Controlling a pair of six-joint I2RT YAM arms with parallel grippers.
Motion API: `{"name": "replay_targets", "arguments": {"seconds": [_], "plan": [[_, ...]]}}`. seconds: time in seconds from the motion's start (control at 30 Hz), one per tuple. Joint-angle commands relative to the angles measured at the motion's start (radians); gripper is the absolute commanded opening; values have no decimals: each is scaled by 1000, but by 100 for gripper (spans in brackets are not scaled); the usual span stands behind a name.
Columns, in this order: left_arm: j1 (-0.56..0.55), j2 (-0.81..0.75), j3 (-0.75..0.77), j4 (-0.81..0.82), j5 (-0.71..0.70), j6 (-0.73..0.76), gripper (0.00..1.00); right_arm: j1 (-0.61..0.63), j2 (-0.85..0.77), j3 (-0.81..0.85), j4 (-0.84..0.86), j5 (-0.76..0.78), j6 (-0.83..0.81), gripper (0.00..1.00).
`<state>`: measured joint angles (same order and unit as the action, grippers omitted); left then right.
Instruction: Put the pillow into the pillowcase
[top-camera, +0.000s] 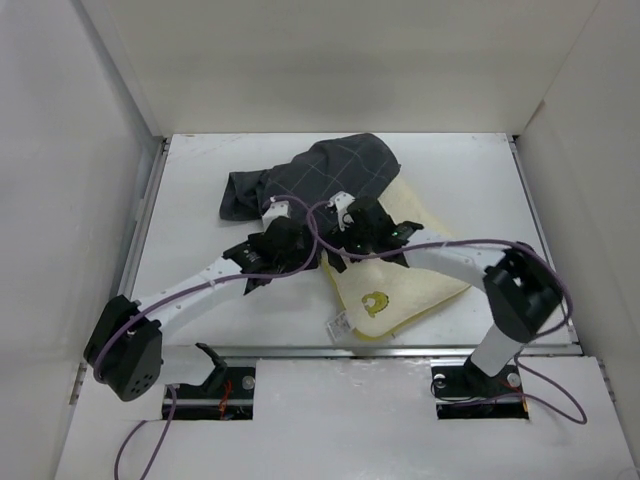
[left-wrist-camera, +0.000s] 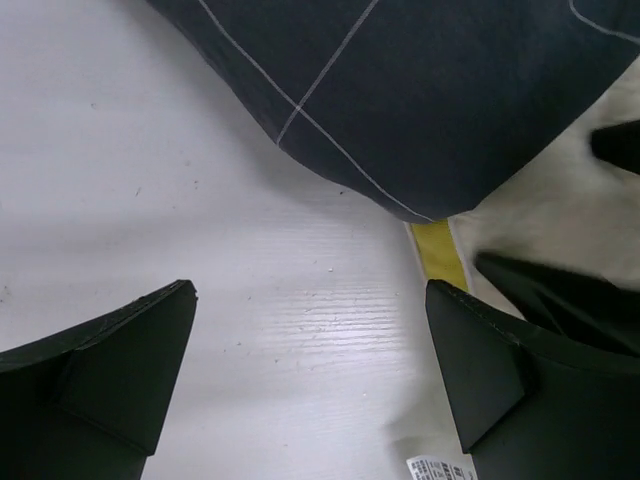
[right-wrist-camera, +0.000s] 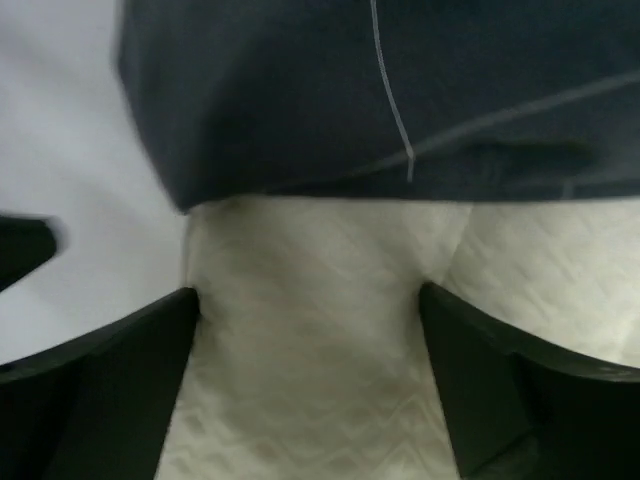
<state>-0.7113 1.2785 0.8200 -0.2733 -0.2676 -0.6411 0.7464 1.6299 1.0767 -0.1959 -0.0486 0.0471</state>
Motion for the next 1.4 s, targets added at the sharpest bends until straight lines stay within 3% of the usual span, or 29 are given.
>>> {"name": "replay_targets", "arguments": {"seconds": [0.0, 0.03, 0.07, 0.1, 0.13, 0.3, 0.43, 0.67, 0.9, 1.03, 1.23, 1.3, 1.33, 1.37], "plan": [[6, -88, -38, 86, -32, -52, 100, -12, 144, 110, -43, -16, -52, 92], [16, -88, -38, 100, -32, -52, 100, -12, 186, 141, -98, -16, -52, 78], [16, -103, -51, 100, -32, -52, 100, -12, 233, 161, -109, 4, -38, 54], [16, -114, -62, 109, -32, -52, 100, -12, 234, 161, -109, 24, -23, 21], [16, -114, -62, 118, -32, -52, 100, -12, 223, 161, -88, 65, -12, 0], [16, -114, -94, 206, 11, -9, 100, -12, 2, 187, -79, 105, -24, 0], [16, -67, -93, 307, 50, 34, 100, -59, -120, 235, -89, 20, -36, 0], [16, 22, -45, 454, 51, 64, 100, -177, -122, 377, -169, -158, 0, 0], [16, 96, -47, 735, 130, 49, 100, -219, -77, 491, -189, -298, 62, 0], [16, 128, -80, 978, 176, 46, 100, -237, -68, 512, -189, -356, 85, 0], [16, 266, -25, 1031, -20, -29, 100, -269, -59, 554, -123, -529, 171, 0], [26, 300, -4, 1051, -67, -29, 94, -278, -59, 569, -114, -583, 186, 0], [26, 321, 8, 1051, -123, -43, 75, -278, -59, 578, -123, -583, 186, 0], [36, 331, 36, 1039, -137, -43, 69, -278, -59, 578, -123, -583, 186, 0]]}}
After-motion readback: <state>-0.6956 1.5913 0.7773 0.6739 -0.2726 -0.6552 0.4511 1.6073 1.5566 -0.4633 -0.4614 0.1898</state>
